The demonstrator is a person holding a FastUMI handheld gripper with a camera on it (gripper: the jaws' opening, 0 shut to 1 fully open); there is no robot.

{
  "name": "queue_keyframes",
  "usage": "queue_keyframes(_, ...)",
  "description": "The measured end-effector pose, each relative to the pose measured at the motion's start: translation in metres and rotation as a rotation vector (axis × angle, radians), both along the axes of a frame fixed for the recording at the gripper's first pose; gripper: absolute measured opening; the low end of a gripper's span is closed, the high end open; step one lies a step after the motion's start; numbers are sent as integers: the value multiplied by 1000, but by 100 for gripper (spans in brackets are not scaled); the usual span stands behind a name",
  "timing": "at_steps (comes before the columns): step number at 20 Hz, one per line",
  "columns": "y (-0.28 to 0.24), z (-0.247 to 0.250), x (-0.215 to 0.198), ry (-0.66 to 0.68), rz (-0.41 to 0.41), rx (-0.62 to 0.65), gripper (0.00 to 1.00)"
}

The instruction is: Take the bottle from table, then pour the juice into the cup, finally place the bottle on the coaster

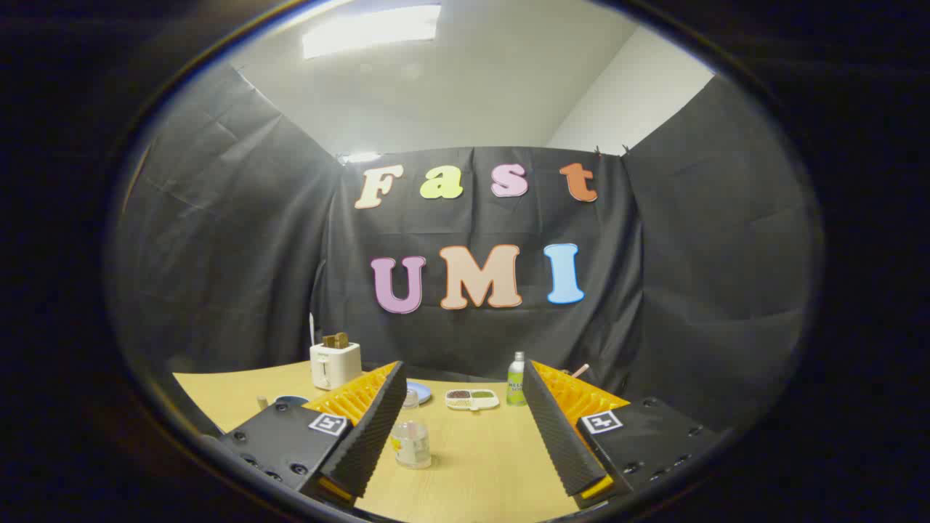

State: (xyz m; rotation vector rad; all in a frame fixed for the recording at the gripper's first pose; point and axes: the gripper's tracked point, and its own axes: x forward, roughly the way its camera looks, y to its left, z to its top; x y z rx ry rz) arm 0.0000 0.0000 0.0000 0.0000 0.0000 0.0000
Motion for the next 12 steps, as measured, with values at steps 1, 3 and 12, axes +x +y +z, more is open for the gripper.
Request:
queue_keyframes(1, -1, 0, 0, 1, -3, 1, 99)
queue_keyframes(3, -4, 0, 0, 4, -11, 2, 99)
queue_keyframes(12, -9, 0, 0, 5, -23, 15, 99)
